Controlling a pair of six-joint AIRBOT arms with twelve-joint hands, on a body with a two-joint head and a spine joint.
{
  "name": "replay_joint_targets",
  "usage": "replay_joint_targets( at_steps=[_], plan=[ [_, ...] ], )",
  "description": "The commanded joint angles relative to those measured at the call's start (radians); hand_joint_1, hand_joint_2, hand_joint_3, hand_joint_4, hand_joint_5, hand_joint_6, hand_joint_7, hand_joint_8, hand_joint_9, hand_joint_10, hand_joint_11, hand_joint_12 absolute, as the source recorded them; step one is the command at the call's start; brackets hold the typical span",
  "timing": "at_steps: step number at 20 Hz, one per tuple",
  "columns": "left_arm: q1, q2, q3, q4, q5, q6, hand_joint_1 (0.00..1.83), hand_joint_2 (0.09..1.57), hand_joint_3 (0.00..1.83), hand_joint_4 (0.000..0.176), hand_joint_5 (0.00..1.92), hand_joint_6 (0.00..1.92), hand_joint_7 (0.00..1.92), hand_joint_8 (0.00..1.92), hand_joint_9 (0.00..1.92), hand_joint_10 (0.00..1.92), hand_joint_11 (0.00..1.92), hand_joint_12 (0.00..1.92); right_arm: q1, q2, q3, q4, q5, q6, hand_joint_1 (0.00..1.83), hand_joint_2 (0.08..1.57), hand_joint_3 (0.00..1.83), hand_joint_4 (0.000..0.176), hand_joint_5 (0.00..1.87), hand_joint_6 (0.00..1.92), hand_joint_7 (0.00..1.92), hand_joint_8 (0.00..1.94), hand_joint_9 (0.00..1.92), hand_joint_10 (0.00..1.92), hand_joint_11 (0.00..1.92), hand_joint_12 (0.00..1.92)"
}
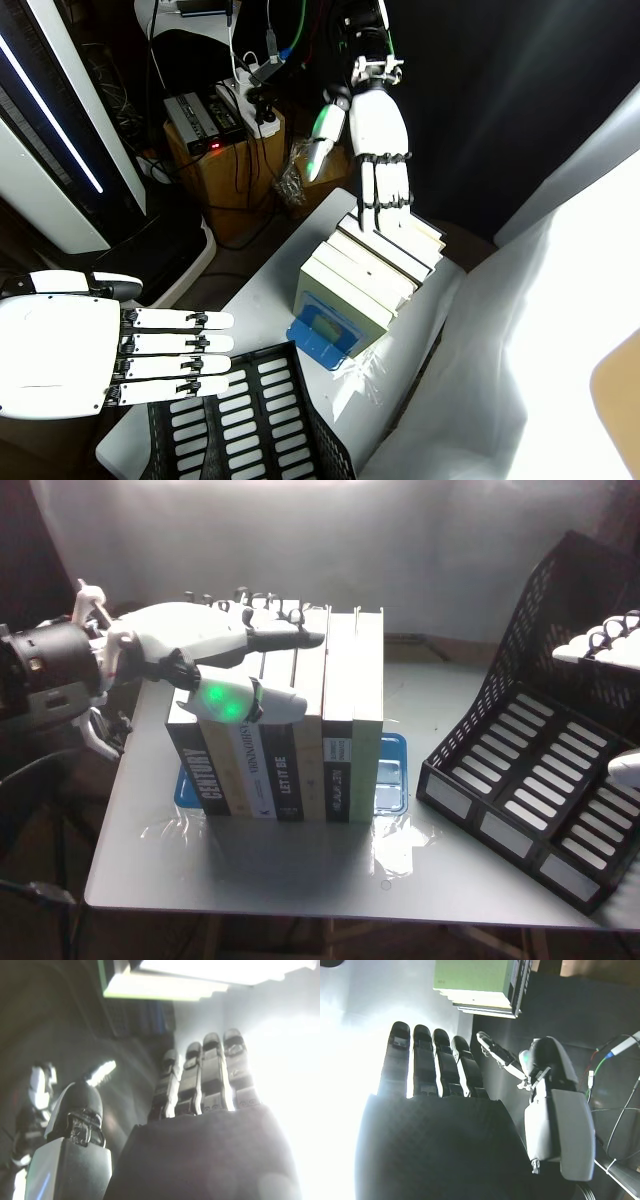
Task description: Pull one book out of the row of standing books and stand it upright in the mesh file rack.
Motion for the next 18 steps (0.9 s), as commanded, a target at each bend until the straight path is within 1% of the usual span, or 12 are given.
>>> replay_joint_targets(
  at_steps=[1,3,4,5,8,9,10,13,14,16,17,18],
  plan=[
    [-0.011,0.006,0.011,-0.019,-0.052,-0.002,0.00,1.22,0.00,0.084,0.20,0.05,0.00,0.00,0.00,0.00,0.00,0.00,0.012,0.008,0.006,0.027,0.098,0.000,0.30,1.21,0.00,0.005,0.00,0.00,0.00,0.00,0.00,0.00,0.00,0.00],
    [-0.014,-0.012,0.030,0.020,-0.019,-0.002,0.00,1.21,0.00,0.089,0.25,0.06,0.00,0.00,0.00,0.00,0.00,0.00,0.012,0.004,0.008,0.028,0.098,0.000,0.32,1.21,0.00,0.005,0.00,0.00,0.00,0.00,0.00,0.00,0.00,0.00],
    [-0.016,-0.021,0.040,0.047,-0.003,-0.002,0.00,1.21,0.00,0.101,0.28,0.06,0.00,0.00,0.00,0.00,0.00,0.00,0.012,0.002,0.009,0.028,0.098,0.000,0.33,1.21,0.00,0.005,0.00,0.00,0.00,0.00,0.00,0.00,0.00,0.00],
    [-0.018,-0.027,0.045,0.075,0.009,-0.002,0.00,1.20,0.00,0.104,0.30,0.07,0.00,0.00,0.00,0.00,0.00,0.00,0.012,0.001,0.010,0.028,0.098,0.000,0.33,1.21,0.00,0.003,0.00,0.00,0.00,0.00,0.00,0.00,0.00,0.00],
    [-0.021,-0.048,0.054,0.179,0.049,-0.002,0.00,1.20,0.00,0.105,0.31,0.07,0.00,0.00,0.00,0.00,0.00,0.00,0.011,0.001,0.010,0.032,0.098,0.000,0.33,1.21,0.00,0.002,0.00,0.00,0.00,0.00,0.00,0.00,0.00,0.00],
    [-0.021,-0.055,0.058,0.208,0.056,-0.002,0.00,1.20,0.00,0.106,0.37,0.09,0.00,0.00,0.00,0.00,0.00,0.00,0.011,0.001,0.010,0.033,0.098,0.000,0.32,1.21,0.00,0.008,0.00,0.00,0.00,0.00,0.00,0.00,0.00,0.00],
    [-0.021,-0.060,0.061,0.242,0.067,-0.002,0.00,1.21,0.00,0.094,0.45,0.06,0.00,0.00,0.00,0.00,0.00,0.00,0.011,0.001,0.010,0.034,0.098,0.000,0.29,1.21,0.00,0.023,0.00,0.00,0.00,0.00,0.00,0.00,0.00,0.00],
    [-0.024,-0.065,0.061,0.334,0.079,-0.002,0.00,1.19,0.00,0.102,0.46,0.04,0.00,0.00,0.00,0.00,0.00,0.00,0.011,0.000,0.011,0.036,0.098,0.000,0.29,1.21,0.00,0.023,0.00,0.00,0.00,0.00,0.00,0.00,0.00,0.00],
    [-0.027,-0.064,0.056,0.368,0.080,-0.002,0.00,1.19,0.00,0.097,0.49,0.05,0.00,0.00,0.00,0.00,0.00,0.00,0.010,0.000,0.011,0.036,0.098,0.000,0.30,1.21,0.00,0.031,0.00,0.00,0.00,0.00,0.00,0.00,0.00,0.00],
    [-0.034,-0.052,0.036,0.437,0.082,-0.002,0.00,1.20,0.00,0.098,0.50,0.05,0.00,0.00,0.00,0.00,0.00,0.00,0.008,0.000,0.011,0.038,0.098,0.001,0.31,1.21,0.00,0.028,0.00,0.00,0.00,0.00,0.00,0.00,0.00,0.00],
    [-0.038,-0.042,0.020,0.472,0.082,-0.002,0.01,1.20,0.00,0.093,0.53,0.06,0.00,0.00,0.00,0.00,0.00,0.00,0.006,0.000,0.011,0.040,0.098,0.001,0.32,1.21,0.00,0.025,0.00,0.00,0.00,0.00,0.00,0.00,0.00,0.00],
    [-0.042,-0.035,0.010,0.495,0.080,-0.002,0.00,1.18,0.00,0.083,0.56,0.07,0.00,0.00,0.00,0.00,0.00,0.00,0.004,0.000,0.011,0.042,0.098,0.001,0.32,1.21,0.00,0.025,0.00,0.00,0.00,0.00,0.00,0.00,0.00,0.00]
  ],
)
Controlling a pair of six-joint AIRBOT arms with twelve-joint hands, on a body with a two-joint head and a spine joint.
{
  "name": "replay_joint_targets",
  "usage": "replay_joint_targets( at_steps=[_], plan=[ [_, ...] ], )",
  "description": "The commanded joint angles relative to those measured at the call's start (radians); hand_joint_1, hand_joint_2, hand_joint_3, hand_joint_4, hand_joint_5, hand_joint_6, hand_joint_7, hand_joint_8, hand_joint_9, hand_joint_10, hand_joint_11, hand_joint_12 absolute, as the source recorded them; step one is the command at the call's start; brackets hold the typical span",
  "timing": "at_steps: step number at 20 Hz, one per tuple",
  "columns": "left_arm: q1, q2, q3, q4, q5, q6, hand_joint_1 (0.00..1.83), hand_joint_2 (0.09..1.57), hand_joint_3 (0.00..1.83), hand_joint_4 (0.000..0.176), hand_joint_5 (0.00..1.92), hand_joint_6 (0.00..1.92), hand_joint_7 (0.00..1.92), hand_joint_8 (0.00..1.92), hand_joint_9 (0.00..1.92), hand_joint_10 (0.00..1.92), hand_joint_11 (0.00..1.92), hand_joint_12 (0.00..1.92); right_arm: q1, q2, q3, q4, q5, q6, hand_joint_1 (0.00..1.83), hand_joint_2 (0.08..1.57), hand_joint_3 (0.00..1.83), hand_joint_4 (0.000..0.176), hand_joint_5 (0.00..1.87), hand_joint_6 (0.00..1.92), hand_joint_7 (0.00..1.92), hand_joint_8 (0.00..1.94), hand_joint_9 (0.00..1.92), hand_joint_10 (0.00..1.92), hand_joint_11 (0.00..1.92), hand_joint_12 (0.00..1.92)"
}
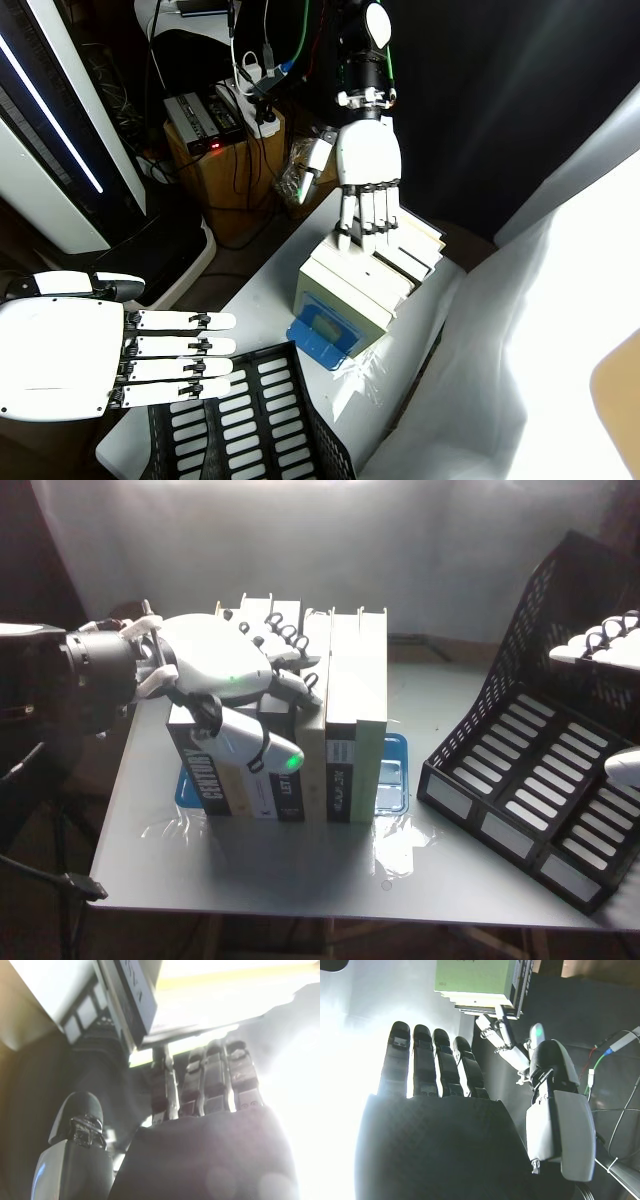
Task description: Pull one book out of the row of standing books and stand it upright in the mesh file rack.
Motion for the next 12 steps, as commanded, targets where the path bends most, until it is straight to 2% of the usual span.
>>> replay_joint_targets(
  at_steps=[1,2,4,5,6,8,9,10,11,12],
  plan=[
    [-0.004,0.015,-0.010,0.040,-0.030,0.006,0.00,1.18,0.00,0.067,0.57,0.07,0.00,0.00,0.00,0.00,0.00,0.00,0.004,0.010,0.004,0.028,0.100,0.001,0.33,1.21,0.00,0.021,0.00,0.00,0.00,0.00,0.00,0.00,0.00,0.00],
    [-0.014,0.025,-0.028,0.099,-0.036,0.006,0.00,1.18,0.00,0.063,0.59,0.07,0.00,0.00,0.00,0.00,0.00,0.00,0.002,0.010,0.004,0.032,0.100,0.001,0.32,1.22,0.00,0.027,0.00,0.00,0.00,0.00,0.00,0.00,0.00,0.00],
    [-0.018,0.038,-0.054,0.163,-0.054,0.006,0.00,1.18,0.00,0.056,0.64,0.05,0.00,0.00,0.00,0.00,0.00,0.00,-0.002,0.009,0.004,0.040,0.103,0.001,0.31,1.22,0.00,0.023,0.00,0.00,0.00,0.00,0.00,0.00,0.00,0.00],
    [-0.016,0.044,-0.065,0.181,-0.064,0.006,0.00,1.18,0.00,0.045,0.67,0.05,0.01,0.00,0.00,0.00,0.00,0.00,-0.003,0.009,0.004,0.043,0.104,0.001,0.30,1.22,0.00,0.026,0.00,0.00,0.00,0.00,0.00,0.00,0.00,0.00],
    [-0.013,0.049,-0.074,0.193,-0.072,0.006,0.00,1.18,0.00,0.042,0.68,0.05,0.01,0.00,0.00,0.00,0.00,0.00,-0.004,0.009,0.004,0.045,0.104,0.001,0.30,1.22,0.00,0.026,0.00,0.00,0.00,0.00,0.00,0.00,0.00,0.00],
    [-0.003,0.063,-0.099,0.213,-0.089,0.006,0.00,1.17,0.00,0.025,0.62,0.02,0.00,0.00,0.00,0.00,0.00,0.00,-0.007,0.009,0.003,0.048,0.104,0.001,0.33,1.22,0.00,0.024,0.00,0.00,0.00,0.00,0.00,0.00,0.00,0.00],
    [0.001,0.070,-0.111,0.220,-0.094,0.006,0.00,1.16,0.00,0.018,0.61,0.02,0.00,0.00,0.00,0.00,0.00,0.00,-0.008,0.009,0.003,0.051,0.104,0.001,0.34,1.22,0.00,0.016,0.00,0.00,0.00,0.00,0.00,0.00,0.00,0.00],
    [0.006,0.080,-0.124,0.222,-0.105,0.006,0.00,1.16,0.00,0.017,0.55,0.00,0.00,0.00,0.00,0.00,0.00,0.00,-0.010,0.009,0.003,0.055,0.107,0.001,0.33,1.22,0.00,0.017,0.00,0.00,0.00,0.00,0.00,0.00,0.00,0.00],
    [0.010,0.086,-0.131,0.222,-0.110,0.006,0.00,1.16,0.00,0.000,0.56,0.01,0.00,0.00,0.00,0.00,0.00,0.00,-0.011,0.008,0.003,0.057,0.108,0.001,0.35,1.22,0.00,0.010,0.00,0.00,0.00,0.00,0.00,0.00,0.00,0.00],
    [0.015,0.094,-0.141,0.221,-0.114,0.006,0.00,1.16,0.00,0.000,0.58,0.02,0.00,0.00,0.00,0.00,0.00,0.00,-0.012,0.008,0.003,0.058,0.109,0.001,0.36,1.22,0.00,0.009,0.00,0.00,0.00,0.00,0.00,0.00,0.00,0.00]
  ],
)
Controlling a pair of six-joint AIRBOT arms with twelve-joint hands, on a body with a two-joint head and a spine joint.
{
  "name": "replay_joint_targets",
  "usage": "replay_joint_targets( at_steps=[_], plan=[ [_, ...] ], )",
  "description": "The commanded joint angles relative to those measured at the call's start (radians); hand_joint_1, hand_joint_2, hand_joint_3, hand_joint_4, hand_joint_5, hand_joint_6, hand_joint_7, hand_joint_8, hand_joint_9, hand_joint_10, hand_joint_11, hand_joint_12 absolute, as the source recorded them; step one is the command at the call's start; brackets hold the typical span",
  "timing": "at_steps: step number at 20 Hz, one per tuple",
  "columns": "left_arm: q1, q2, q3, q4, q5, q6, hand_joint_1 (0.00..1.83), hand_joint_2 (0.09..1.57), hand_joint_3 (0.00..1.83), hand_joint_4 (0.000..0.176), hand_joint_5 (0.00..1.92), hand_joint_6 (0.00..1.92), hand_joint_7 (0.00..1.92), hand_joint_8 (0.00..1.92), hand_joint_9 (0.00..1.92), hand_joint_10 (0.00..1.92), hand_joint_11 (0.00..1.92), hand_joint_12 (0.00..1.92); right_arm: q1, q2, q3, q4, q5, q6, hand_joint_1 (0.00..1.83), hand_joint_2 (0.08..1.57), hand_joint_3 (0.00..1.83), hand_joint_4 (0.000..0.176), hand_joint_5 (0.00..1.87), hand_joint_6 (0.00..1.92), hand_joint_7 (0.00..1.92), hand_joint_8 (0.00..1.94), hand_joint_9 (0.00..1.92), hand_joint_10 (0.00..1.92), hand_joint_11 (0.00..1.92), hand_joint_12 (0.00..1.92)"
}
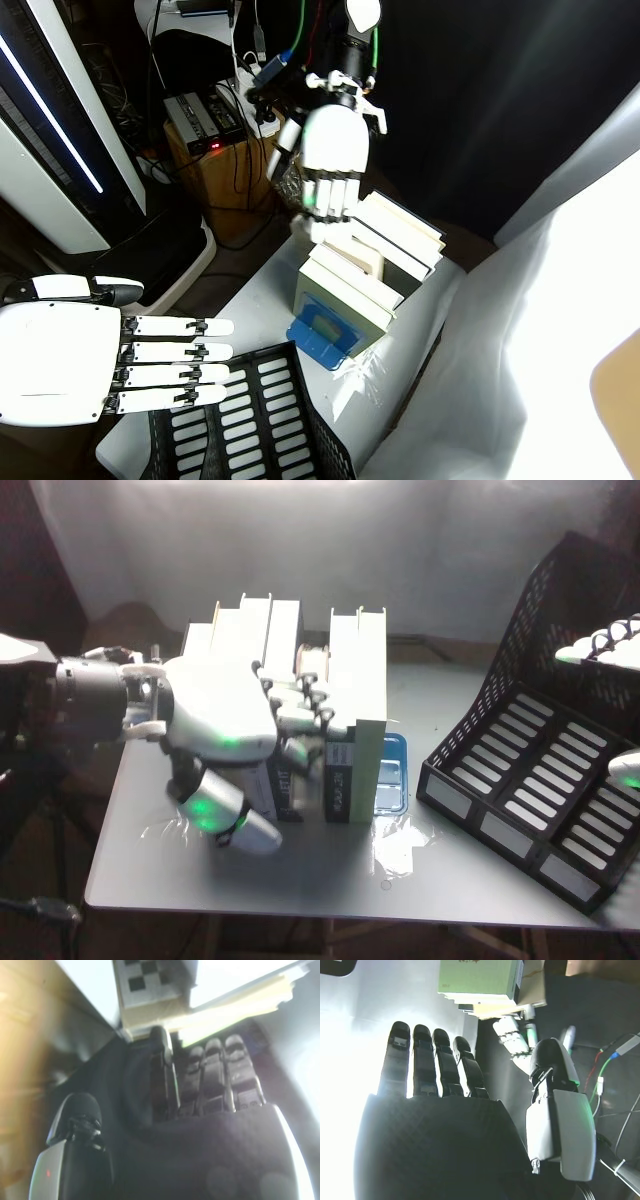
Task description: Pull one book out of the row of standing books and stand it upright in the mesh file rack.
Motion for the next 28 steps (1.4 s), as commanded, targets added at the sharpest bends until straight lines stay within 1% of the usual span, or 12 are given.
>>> replay_joint_targets(
  at_steps=[1,2,3,4,11,15,19,24,25,26,27,28],
  plan=[
    [0.013,0.016,-0.008,-0.016,-0.017,0.006,0.00,1.16,0.00,0.000,0.54,0.00,0.00,0.00,0.00,0.00,0.00,0.00,0.002,0.009,0.002,0.028,0.105,0.001,0.32,1.22,0.00,0.008,0.00,0.00,0.00,0.00,0.00,0.00,0.00,0.00],
    [0.025,0.024,-0.017,-0.033,-0.026,0.006,0.00,1.16,0.00,0.010,0.56,0.01,0.00,0.00,0.00,0.00,0.00,0.00,0.000,0.008,0.002,0.028,0.105,0.001,0.31,1.21,0.00,0.002,0.00,0.00,0.00,0.00,0.00,0.00,0.00,0.00],
    [0.032,0.028,-0.022,-0.041,-0.031,0.006,0.00,1.16,0.00,0.010,0.56,0.01,0.00,0.00,0.00,0.00,0.00,0.00,-0.001,0.008,0.002,0.029,0.105,0.001,0.31,1.21,0.00,0.002,0.00,0.00,0.00,0.00,0.00,0.00,0.00,0.00],
    [0.043,0.032,-0.029,-0.052,-0.038,0.006,0.00,1.16,0.00,0.000,0.55,0.01,0.00,0.00,0.00,0.00,0.00,0.00,-0.004,0.008,0.002,0.033,0.105,0.001,0.29,1.21,0.00,0.001,0.00,0.00,0.00,0.00,0.00,0.00,0.00,0.00],
    [0.119,0.039,-0.046,-0.140,-0.062,0.006,0.00,1.18,0.00,0.000,0.59,0.03,0.00,0.00,0.00,0.00,0.00,0.00,-0.011,0.008,0.003,0.040,0.106,0.001,0.33,1.22,0.00,0.000,0.00,0.00,0.00,0.00,0.00,0.00,0.00,0.00],
    [0.148,0.055,-0.070,-0.189,-0.082,0.006,0.00,1.17,0.00,0.000,0.51,0.00,0.00,0.00,0.00,0.00,0.00,0.00,-0.012,0.008,0.003,0.040,0.106,0.002,0.34,1.22,0.00,0.000,0.00,0.00,0.00,0.00,0.00,0.00,0.00,0.00],
    [0.125,0.071,-0.084,-0.231,-0.116,0.006,0.00,1.17,0.00,0.000,0.51,0.00,0.00,0.00,0.00,0.00,0.00,0.00,-0.012,0.007,0.004,0.042,0.106,0.002,0.34,1.22,0.00,0.000,0.00,0.00,0.00,0.00,0.00,0.00,0.00,0.00],
    [0.109,0.114,-0.113,-0.394,-0.183,0.006,0.00,1.17,0.00,0.000,0.51,0.00,0.00,0.00,0.00,0.00,0.00,0.00,-0.012,0.007,0.005,0.024,0.106,0.009,0.33,1.22,0.00,0.000,0.00,0.00,0.00,0.00,0.00,0.00,0.00,0.00],
    [0.103,0.128,-0.124,-0.428,-0.196,0.006,0.00,1.26,0.01,0.000,0.28,0.00,0.00,0.00,0.00,0.00,0.00,0.00,-0.008,0.007,0.003,0.010,0.107,0.014,0.31,1.23,0.00,0.000,0.00,0.00,0.00,0.00,0.00,0.00,0.00,0.00],
    [0.097,0.145,-0.136,-0.473,-0.210,0.006,0.00,1.28,0.02,0.000,0.23,0.00,0.00,0.00,0.00,0.00,0.00,0.00,0.003,0.007,0.000,-0.007,0.107,0.020,0.31,1.23,0.00,0.000,0.00,0.00,0.00,0.00,0.00,0.00,0.00,0.00],
    [0.094,0.158,-0.143,-0.504,-0.220,0.006,0.00,1.36,0.05,0.012,0.05,0.00,0.00,0.00,0.00,0.00,0.00,0.00,0.014,0.007,-0.002,-0.026,0.109,0.028,0.43,1.22,0.00,0.000,0.00,0.00,0.00,0.00,0.00,0.00,0.00,0.00],
    [0.098,0.182,-0.152,-0.576,-0.239,0.006,0.00,1.40,0.02,0.036,0.01,0.00,0.00,0.00,0.00,0.00,0.00,0.00,0.034,0.007,-0.003,-0.072,0.109,0.054,0.46,1.22,0.00,0.000,0.00,0.00,0.00,0.00,0.00,0.00,0.00,0.00]
  ],
)
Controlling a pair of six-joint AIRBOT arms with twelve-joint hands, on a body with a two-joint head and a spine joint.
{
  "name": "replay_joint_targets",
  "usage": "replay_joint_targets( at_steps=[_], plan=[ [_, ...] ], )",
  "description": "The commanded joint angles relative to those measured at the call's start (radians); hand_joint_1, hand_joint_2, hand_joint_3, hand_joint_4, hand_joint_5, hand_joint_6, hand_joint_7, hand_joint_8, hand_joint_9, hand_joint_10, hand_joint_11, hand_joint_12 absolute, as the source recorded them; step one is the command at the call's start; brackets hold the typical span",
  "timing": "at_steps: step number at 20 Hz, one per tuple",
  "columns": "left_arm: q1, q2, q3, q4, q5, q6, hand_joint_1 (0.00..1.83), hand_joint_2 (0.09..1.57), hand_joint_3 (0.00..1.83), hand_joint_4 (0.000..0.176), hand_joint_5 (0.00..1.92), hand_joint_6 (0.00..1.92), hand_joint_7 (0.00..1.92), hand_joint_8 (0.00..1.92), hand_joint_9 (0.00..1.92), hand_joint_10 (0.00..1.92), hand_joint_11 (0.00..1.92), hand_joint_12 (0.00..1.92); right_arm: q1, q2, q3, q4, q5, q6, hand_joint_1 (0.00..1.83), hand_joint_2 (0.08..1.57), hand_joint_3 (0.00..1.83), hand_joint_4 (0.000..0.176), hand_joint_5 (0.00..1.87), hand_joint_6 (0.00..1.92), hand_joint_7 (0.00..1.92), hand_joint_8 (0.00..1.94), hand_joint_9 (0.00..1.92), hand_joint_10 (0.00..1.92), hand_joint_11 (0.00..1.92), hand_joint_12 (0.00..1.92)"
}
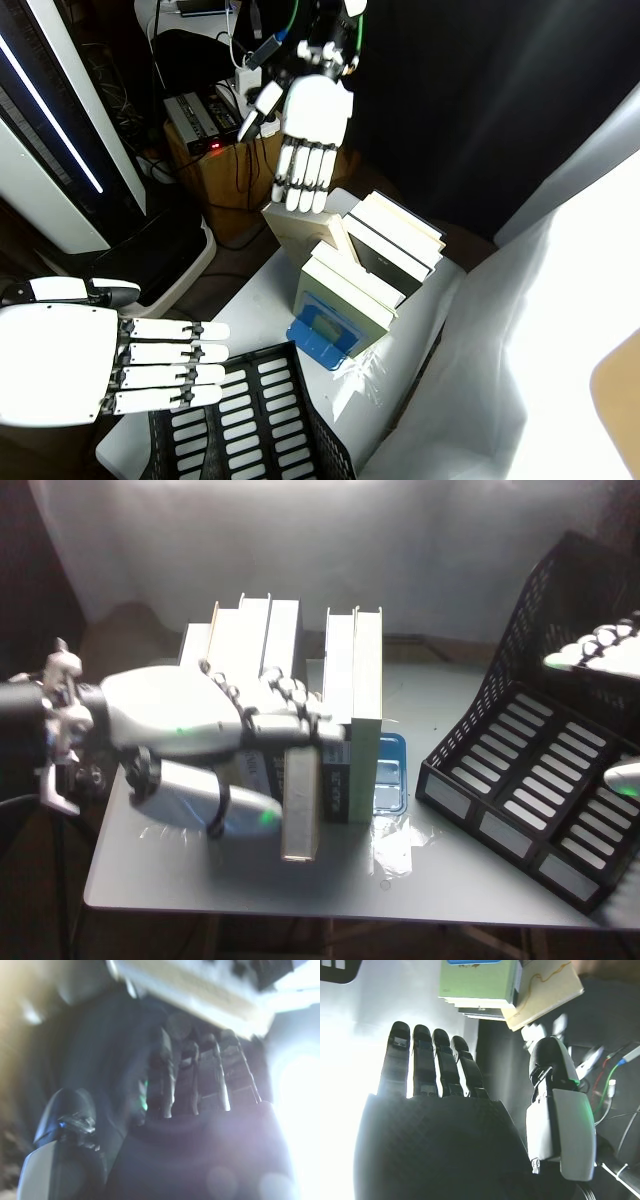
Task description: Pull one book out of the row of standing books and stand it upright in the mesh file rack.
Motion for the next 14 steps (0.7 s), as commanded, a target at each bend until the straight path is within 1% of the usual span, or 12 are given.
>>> replay_joint_targets(
  at_steps=[1,3,5,6,7,8,9,10,11,12,13,14],
  plan=[
    [0.004,0.026,-0.001,-0.085,-0.094,-0.001,0.02,1.42,0.02,0.028,0.00,0.00,0.00,0.00,0.00,0.00,0.00,0.00,0.019,0.006,0.000,-0.003,0.106,0.018,0.47,1.21,0.00,0.000,0.00,0.00,0.00,0.00,0.00,0.00,0.00,0.00],
    [0.034,0.055,-0.007,-0.214,-0.115,-0.001,0.02,1.42,0.01,0.026,0.00,0.00,0.00,0.00,0.00,0.00,0.00,0.00,0.061,-0.006,0.000,-0.074,0.089,0.046,0.48,1.21,0.00,0.000,0.00,0.00,0.00,0.00,0.00,0.00,0.00,0.00],
    [0.086,0.083,-0.006,-0.369,-0.152,-0.001,0.02,1.42,0.01,0.026,0.00,0.00,0.00,0.00,0.00,0.00,0.00,0.00,0.116,-0.026,0.005,-0.159,0.055,0.075,0.48,1.21,0.00,0.000,0.00,0.00,0.00,0.00,0.00,0.00,0.00,0.00],
    [0.115,0.094,0.001,-0.455,-0.178,-0.001,0.11,1.38,0.00,0.061,0.00,0.00,0.00,0.00,0.00,0.00,0.00,0.00,0.142,-0.040,0.013,-0.212,0.033,0.104,0.56,1.19,0.00,0.000,0.00,0.00,0.00,0.00,0.00,0.00,0.00,0.00],
    [0.134,0.101,0.007,-0.513,-0.191,-0.001,0.06,1.36,0.00,0.064,0.00,0.00,0.00,0.00,0.00,0.00,0.00,0.00,0.162,-0.052,0.019,-0.254,0.017,0.127,0.61,1.16,0.00,0.000,0.00,0.00,0.00,0.00,0.00,0.00,0.00,0.00],
    [0.151,0.108,0.012,-0.565,-0.204,-0.001,0.18,1.34,0.00,0.057,0.00,0.00,0.00,0.00,0.00,0.00,0.00,0.00,0.181,-0.066,0.027,-0.299,0.001,0.149,0.60,1.14,0.00,0.000,0.00,0.00,0.00,0.00,0.00,0.00,0.00,0.00],
    [0.174,0.116,0.017,-0.630,-0.220,-0.001,0.23,1.33,0.00,0.055,0.00,0.00,0.00,0.00,0.00,0.00,0.00,0.00,0.207,-0.082,0.035,-0.350,-0.023,0.170,0.65,1.11,0.00,0.000,0.00,0.00,0.00,0.00,0.00,0.00,0.00,0.00],
    [0.188,0.120,0.020,-0.673,-0.235,-0.001,0.24,1.33,0.00,0.055,0.00,0.00,0.00,0.00,0.00,0.00,0.00,0.00,0.225,-0.095,0.042,-0.388,-0.036,0.189,0.65,1.11,0.00,0.000,0.00,0.00,0.00,0.00,0.00,0.00,0.00,0.00],
    [0.214,0.122,0.029,-0.745,-0.260,-0.001,0.24,1.33,0.00,0.055,0.00,0.00,0.00,0.00,0.00,0.00,0.00,0.00,0.253,-0.117,0.057,-0.453,-0.053,0.239,0.65,1.11,0.00,0.000,0.00,0.00,0.00,0.00,0.00,0.00,0.00,0.00],
    [0.238,0.118,0.043,-0.796,-0.279,-0.001,0.11,1.33,0.00,0.066,0.00,0.00,0.00,0.00,0.00,0.00,0.00,0.00,0.275,-0.133,0.067,-0.500,-0.064,0.272,0.77,1.06,0.00,0.000,0.00,0.00,0.00,0.00,0.00,0.00,0.00,0.00],
    [0.260,0.109,0.061,-0.835,-0.292,-0.001,0.11,1.32,0.00,0.053,0.00,0.00,0.00,0.00,0.00,0.00,0.00,0.00,0.296,-0.147,0.076,-0.546,-0.076,0.298,0.75,1.03,0.00,0.000,0.00,0.00,0.00,0.00,0.00,0.00,0.00,0.00],
    [0.276,0.101,0.073,-0.866,-0.301,-0.001,0.11,1.32,0.00,0.053,0.00,0.00,0.00,0.00,0.00,0.00,0.00,0.00,0.315,-0.158,0.081,-0.588,-0.086,0.319,0.75,1.03,0.00,0.000,0.00,0.00,0.00,0.00,0.00,0.00,0.00,0.00]
  ],
)
